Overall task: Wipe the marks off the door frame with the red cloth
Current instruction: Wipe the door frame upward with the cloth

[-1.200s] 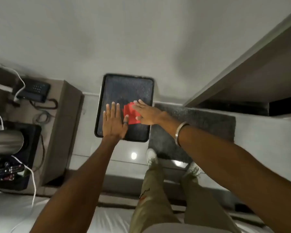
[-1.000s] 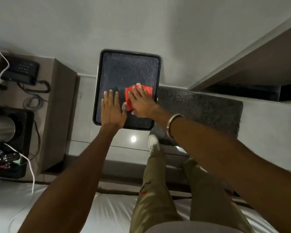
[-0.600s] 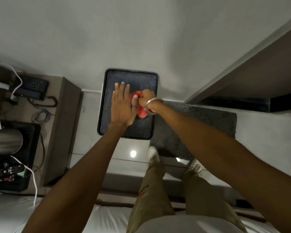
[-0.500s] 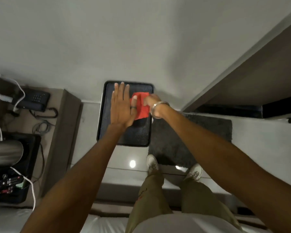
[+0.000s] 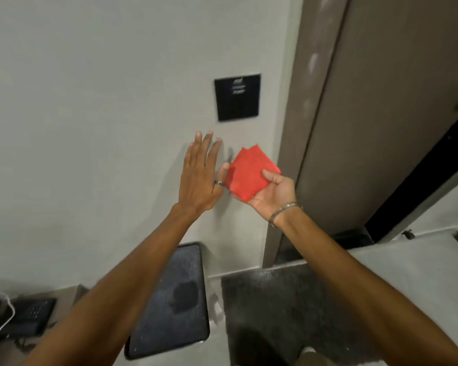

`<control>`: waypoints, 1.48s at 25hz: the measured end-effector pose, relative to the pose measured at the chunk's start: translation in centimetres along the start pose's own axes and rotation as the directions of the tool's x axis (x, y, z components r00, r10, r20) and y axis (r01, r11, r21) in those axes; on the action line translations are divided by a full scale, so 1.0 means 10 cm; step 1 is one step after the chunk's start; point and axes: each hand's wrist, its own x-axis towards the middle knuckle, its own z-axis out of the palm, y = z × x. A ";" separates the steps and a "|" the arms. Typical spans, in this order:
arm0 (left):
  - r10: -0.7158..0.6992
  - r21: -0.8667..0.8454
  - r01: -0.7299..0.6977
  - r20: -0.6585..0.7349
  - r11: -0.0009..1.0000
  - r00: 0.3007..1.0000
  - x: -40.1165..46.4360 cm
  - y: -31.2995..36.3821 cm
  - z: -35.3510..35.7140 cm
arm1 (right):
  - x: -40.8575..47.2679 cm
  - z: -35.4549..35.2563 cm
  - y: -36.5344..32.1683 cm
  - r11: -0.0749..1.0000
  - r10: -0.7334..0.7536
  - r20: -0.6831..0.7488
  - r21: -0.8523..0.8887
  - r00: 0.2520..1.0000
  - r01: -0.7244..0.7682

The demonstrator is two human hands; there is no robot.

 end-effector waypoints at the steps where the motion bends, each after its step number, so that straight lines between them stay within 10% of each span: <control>1: 0.047 0.006 -0.047 -0.026 0.999 0.999 0.17 0.14 -0.01 | -0.07 0.00 -0.17 0.997 -0.071 -0.018 -0.025 0.997 0.070; 3: 0.132 0.020 -0.131 -0.082 0.991 0.988 0.48 0.37 -0.04 | -0.17 0.01 -0.44 0.957 -0.290 -0.104 -0.055 0.951 0.285; 5: 0.197 0.045 -0.193 -0.139 0.980 0.970 0.81 0.52 -0.08 | -0.18 0.05 -0.68 0.765 -0.644 -0.171 -0.172 0.746 0.621; 7: 0.226 0.074 -0.216 -0.189 0.974 0.955 1.15 0.64 -0.13 | -0.14 0.07 -0.92 0.317 -0.941 -0.008 -0.358 0.337 0.878; 9: 0.220 0.108 -0.200 -0.237 0.974 0.946 1.44 0.75 -0.18 | 0.10 0.01 -1.12 -0.235 -0.931 0.364 -0.548 -0.024 0.803; 10: 0.216 0.119 -0.191 -0.257 0.974 0.942 1.56 0.77 -0.20 | 0.26 -0.02 -1.20 -0.475 -0.813 0.579 -0.601 -0.060 0.643; 13: 0.234 0.195 -0.182 -0.296 0.964 0.926 1.82 0.79 -0.24 | 0.68 -0.17 -1.26 -0.858 -0.409 0.891 -0.449 0.195 0.250; 17: 0.262 0.378 -0.115 -0.365 0.919 0.893 2.09 0.67 -0.35 | 0.95 -0.27 -1.36 -0.923 -0.311 0.943 -0.330 0.120 0.199; 23: 0.368 0.568 -0.068 -0.433 0.820 0.823 2.48 0.60 -0.48 | 1.05 0.02 -1.08 -0.734 -0.639 0.769 -0.603 -0.014 0.313; 30: 0.439 0.653 -0.050 -0.448 0.756 0.779 2.55 0.45 -0.41 | 1.28 0.12 -1.19 -0.729 -0.669 0.736 -0.623 -0.106 0.284; 35: 0.460 0.671 -0.050 -0.451 0.740 0.765 2.56 0.43 -0.36 | 1.38 -0.40 -1.46 -0.966 -0.253 0.954 -0.239 -0.162 0.104; 37: 0.454 0.681 -0.036 -0.448 0.732 0.770 2.57 0.42 -0.37 | 1.33 -0.36 -1.52 -0.915 -0.371 0.917 -0.335 -0.144 0.225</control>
